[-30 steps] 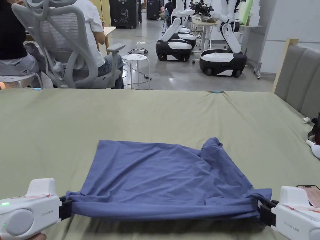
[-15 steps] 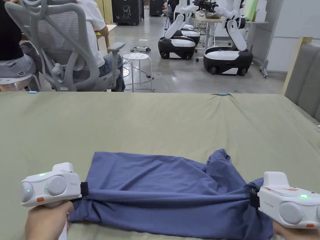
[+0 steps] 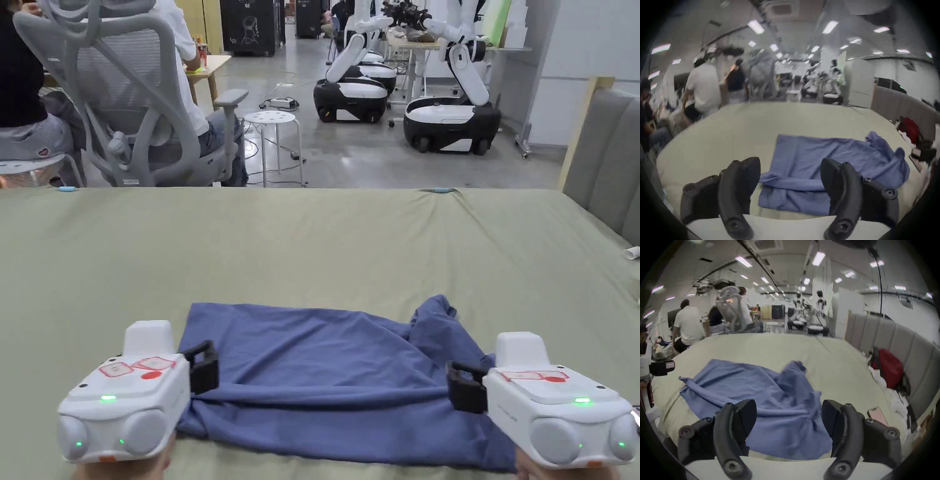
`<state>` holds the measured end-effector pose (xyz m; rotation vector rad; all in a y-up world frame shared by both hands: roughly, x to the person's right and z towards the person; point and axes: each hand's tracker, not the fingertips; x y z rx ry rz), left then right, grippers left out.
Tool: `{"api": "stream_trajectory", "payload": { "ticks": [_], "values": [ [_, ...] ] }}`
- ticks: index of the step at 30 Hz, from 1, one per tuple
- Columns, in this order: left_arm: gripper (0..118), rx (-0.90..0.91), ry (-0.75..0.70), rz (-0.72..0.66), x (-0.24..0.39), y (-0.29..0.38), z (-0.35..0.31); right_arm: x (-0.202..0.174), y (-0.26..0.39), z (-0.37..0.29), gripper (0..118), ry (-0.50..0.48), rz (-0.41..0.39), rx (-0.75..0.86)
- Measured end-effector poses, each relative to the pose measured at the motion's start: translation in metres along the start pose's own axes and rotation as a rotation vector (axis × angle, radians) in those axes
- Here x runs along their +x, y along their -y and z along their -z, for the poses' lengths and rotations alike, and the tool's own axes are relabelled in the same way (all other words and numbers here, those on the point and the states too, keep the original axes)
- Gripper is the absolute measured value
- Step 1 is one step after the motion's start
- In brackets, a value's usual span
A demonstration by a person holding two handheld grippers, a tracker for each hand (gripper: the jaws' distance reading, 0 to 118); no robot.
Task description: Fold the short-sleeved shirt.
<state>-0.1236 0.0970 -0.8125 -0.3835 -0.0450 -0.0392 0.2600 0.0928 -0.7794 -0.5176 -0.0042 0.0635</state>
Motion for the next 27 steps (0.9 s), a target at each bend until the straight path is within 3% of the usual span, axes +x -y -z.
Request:
{"api": "stream_trajectory", "payload": {
  "ticks": [2,3,5,6,7,8,11,15,17,18,21,23,24,25,27],
  "values": [
    [77,0.071,-0.008,0.102,0.018,0.003,-0.022,-0.022,0.0,-0.015,85,-0.017,-0.032,0.049],
    [77,0.095,-0.018,0.132,0.023,0.005,-0.03,-0.029,0.001,-0.022,77,-0.028,-0.035,0.061],
    [71,0.113,-0.008,0.161,0.029,0.011,-0.042,-0.042,0.004,-0.032,45,-0.034,-0.042,0.075],
    [45,0.102,0.002,0.162,0.029,0.012,-0.046,-0.048,0.006,-0.035,19,-0.034,-0.047,0.082],
    [11,0.091,0.009,0.173,0.03,0.013,-0.049,-0.051,0.008,-0.038,4,-0.03,-0.047,0.089],
    [0,0.085,0.002,0.187,0.03,0.016,-0.049,-0.054,0.01,-0.041,0,-0.029,-0.045,0.094],
    [0,-0.006,0.06,0.184,0.014,0.02,-0.053,-0.058,0.013,-0.044,0,-0.053,-0.039,0.089],
    [0,-0.142,0.028,-0.007,-0.031,0.016,-0.028,-0.057,0.016,-0.047,0,-0.058,-0.036,0.085],
    [0,-0.304,0.049,-0.212,-0.061,0.019,-0.002,-0.055,0.019,-0.047,0,-0.054,-0.025,0.088],
    [0,-0.375,0.054,-0.252,-0.074,0.025,0.009,-0.053,0.02,-0.048,0,-0.053,-0.021,0.088],
    [0,-0.42,-0.02,-0.151,-0.083,0.039,0.033,-0.047,0.025,-0.042,0,-0.056,-0.01,0.067],
    [0,-0.427,-0.01,-0.163,-0.088,0.044,0.044,-0.042,0.028,-0.038,0,-0.049,-0.01,0.058],
    [7,-0.437,-0.01,-0.176,-0.084,0.045,0.052,-0.039,0.028,-0.035,0,-0.049,-0.005,0.049],
    [31,-0.439,-0.01,-0.193,-0.085,0.046,0.059,-0.035,0.03,-0.033,0,-0.046,0.0,0.043],
    [91,-0.453,0.008,-0.2,-0.078,0.047,0.07,-0.026,0.032,-0.029,0,-0.031,0.007,0.034]
  ]
}}
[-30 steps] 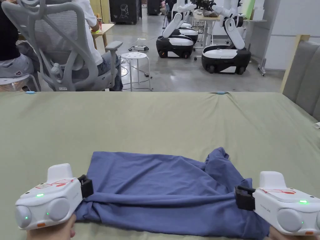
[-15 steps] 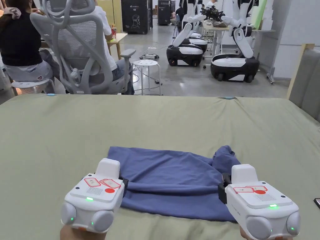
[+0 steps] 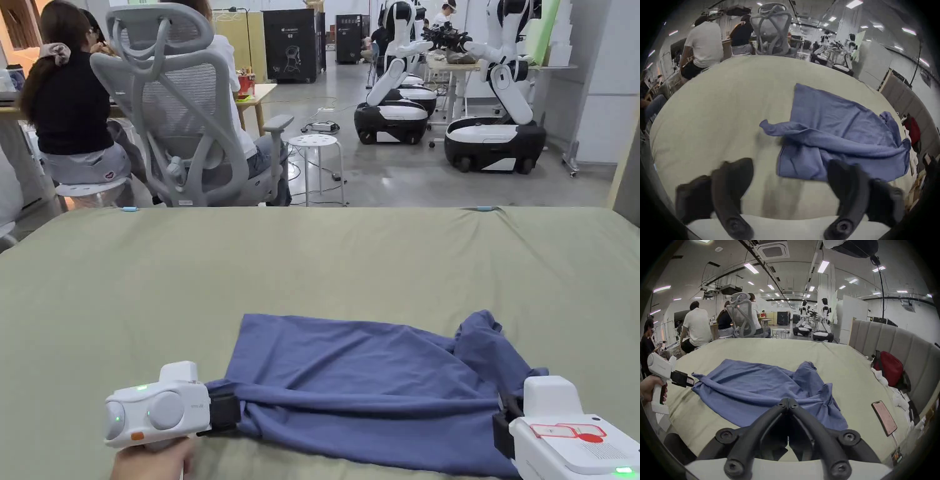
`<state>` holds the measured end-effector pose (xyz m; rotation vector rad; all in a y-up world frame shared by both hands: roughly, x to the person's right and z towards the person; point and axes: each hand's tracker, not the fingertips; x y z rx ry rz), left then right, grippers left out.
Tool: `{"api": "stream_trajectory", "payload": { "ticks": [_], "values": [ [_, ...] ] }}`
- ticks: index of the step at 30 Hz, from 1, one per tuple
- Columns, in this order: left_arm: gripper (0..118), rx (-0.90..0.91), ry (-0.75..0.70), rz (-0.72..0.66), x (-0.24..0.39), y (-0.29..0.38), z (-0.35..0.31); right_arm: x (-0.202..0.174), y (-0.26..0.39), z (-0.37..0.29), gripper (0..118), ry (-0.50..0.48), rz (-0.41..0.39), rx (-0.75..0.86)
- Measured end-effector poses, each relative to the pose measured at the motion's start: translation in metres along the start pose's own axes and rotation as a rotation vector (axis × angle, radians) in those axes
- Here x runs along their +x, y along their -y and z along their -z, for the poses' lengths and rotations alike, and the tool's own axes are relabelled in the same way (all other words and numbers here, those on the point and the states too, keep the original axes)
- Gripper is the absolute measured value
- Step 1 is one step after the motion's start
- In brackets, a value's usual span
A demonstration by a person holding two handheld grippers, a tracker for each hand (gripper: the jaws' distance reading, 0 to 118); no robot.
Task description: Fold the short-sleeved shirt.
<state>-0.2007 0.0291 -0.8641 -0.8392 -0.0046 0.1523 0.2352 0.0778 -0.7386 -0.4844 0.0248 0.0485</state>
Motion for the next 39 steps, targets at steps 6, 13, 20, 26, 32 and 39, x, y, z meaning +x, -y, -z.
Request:
{"api": "stream_trajectory", "payload": {
  "ticks": [6,13,20,26,32,39],
  "values": [
    [80,-0.081,-0.076,0.07,0.025,0.0,0.039,0.027,0.006,0.006,0,0.049,0.017,-0.03],
    [9,-0.013,-0.181,0.313,0.051,-0.001,0.025,0.066,0.009,0.014,0,0.123,0.056,-0.089],
    [7,0.085,-0.029,0.194,0.038,-0.019,-0.015,0.088,0.011,0.04,32,0.122,0.092,-0.158],
    [7,0.066,-0.014,0.172,0.033,-0.014,-0.013,0.092,0.03,0.08,107,0.05,0.111,-0.279],
    [7,0.028,-0.022,0.156,0.025,-0.002,-0.003,0.094,0.045,0.101,56,0.036,0.081,-0.378],
    [6,0.056,0.004,0.134,0.022,0.008,-0.034,0.078,0.016,0.047,7,-0.002,0.08,-0.278]
  ]
}}
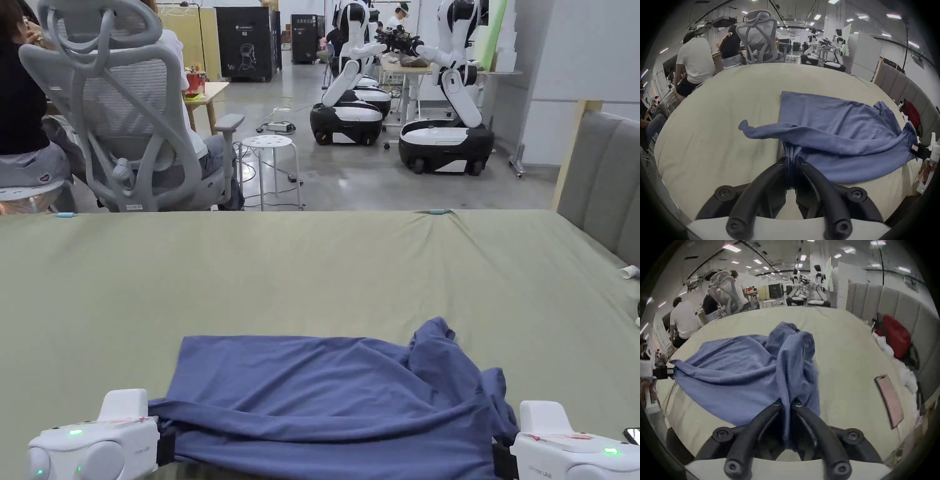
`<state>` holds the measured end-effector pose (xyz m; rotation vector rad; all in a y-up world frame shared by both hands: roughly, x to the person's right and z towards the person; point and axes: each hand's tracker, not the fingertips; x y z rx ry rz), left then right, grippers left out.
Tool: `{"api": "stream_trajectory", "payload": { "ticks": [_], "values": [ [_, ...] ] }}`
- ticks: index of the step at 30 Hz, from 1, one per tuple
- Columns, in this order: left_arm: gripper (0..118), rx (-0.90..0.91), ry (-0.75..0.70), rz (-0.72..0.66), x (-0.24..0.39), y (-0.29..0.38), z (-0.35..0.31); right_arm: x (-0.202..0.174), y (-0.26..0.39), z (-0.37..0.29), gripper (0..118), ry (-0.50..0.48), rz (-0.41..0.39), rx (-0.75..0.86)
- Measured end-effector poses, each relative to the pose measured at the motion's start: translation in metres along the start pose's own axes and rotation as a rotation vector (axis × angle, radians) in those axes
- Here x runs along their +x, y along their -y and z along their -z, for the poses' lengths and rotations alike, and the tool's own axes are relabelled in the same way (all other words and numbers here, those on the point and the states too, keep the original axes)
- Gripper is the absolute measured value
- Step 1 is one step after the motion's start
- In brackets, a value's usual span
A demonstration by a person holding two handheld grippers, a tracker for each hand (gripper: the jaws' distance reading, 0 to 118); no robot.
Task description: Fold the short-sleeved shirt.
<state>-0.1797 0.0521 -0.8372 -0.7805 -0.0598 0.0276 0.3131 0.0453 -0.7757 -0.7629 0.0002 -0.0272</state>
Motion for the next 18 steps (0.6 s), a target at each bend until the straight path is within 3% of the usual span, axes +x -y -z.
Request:
{"api": "stream_trajectory", "payload": {
  "ticks": [6,10,18],
  "values": [
    [6,0.041,0.045,0.002,-0.012,0.009,-0.057,-0.006,0.002,-0.061,7,0.008,-0.013,0.067],
    [6,0.035,0.084,-0.021,-0.024,0.033,-0.086,-0.006,0.02,-0.082,7,-0.005,-0.021,0.012],
    [7,-0.087,0.113,-0.127,-0.035,0.094,-0.068,-0.005,0.079,-0.051,7,-0.02,0.048,-0.137]
  ]
}}
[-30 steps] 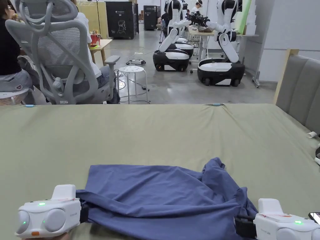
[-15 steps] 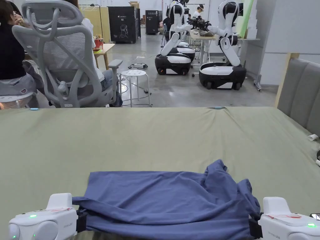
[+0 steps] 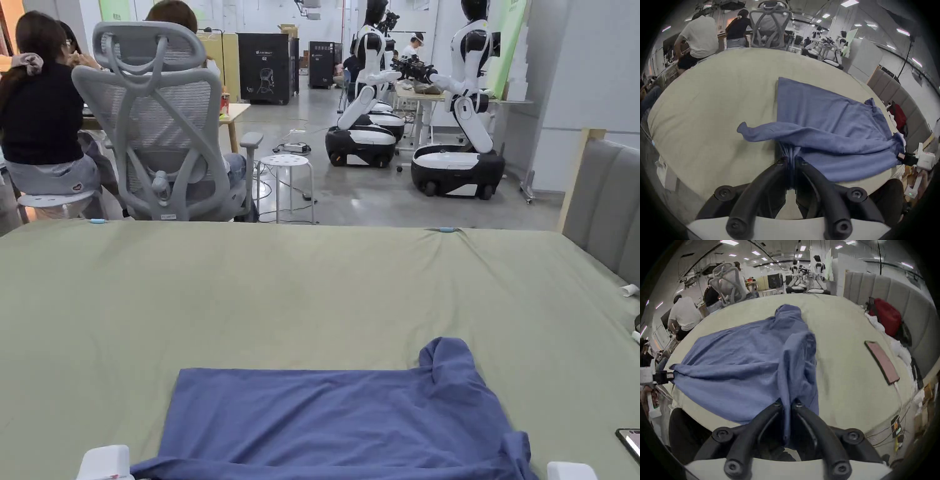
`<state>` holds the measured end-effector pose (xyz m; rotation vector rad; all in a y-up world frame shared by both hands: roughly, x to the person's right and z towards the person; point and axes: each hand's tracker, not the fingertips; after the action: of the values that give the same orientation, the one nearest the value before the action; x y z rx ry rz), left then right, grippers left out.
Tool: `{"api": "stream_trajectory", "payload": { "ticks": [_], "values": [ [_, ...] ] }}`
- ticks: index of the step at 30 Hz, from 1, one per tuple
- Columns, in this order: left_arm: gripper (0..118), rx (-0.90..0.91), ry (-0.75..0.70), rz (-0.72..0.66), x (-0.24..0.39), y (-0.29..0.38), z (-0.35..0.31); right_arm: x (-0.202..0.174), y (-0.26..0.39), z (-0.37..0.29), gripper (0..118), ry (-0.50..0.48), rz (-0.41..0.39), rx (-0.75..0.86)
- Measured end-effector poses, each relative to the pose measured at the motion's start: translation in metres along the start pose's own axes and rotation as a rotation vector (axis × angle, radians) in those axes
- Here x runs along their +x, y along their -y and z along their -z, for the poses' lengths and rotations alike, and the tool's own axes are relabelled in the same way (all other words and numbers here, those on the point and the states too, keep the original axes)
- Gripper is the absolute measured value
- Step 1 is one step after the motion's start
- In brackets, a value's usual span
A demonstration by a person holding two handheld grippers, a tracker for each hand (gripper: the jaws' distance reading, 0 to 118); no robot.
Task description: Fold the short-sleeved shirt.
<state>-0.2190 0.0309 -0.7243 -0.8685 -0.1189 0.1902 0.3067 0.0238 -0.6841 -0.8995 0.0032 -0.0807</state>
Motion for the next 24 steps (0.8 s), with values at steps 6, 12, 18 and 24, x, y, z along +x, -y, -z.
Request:
{"api": "stream_trajectory", "payload": {
  "ticks": [6,12,18,24],
  "values": [
    [78,0.25,-0.076,0.078,0.014,-0.025,-0.046,-0.019,-0.03,-0.043,116,0.031,-0.072,0.14],
    [87,0.483,-0.105,0.262,0.079,-0.064,-0.072,-0.084,-0.074,-0.086,111,-0.01,-0.124,0.47],
    [0,0.509,-0.076,0.295,0.116,-0.066,-0.055,-0.126,-0.084,-0.064,0,-0.016,-0.167,0.499],
    [0,0.412,-0.09,0.285,0.101,-0.07,-0.033,-0.13,-0.08,-0.053,0,-0.019,-0.185,0.501]
  ]
}}
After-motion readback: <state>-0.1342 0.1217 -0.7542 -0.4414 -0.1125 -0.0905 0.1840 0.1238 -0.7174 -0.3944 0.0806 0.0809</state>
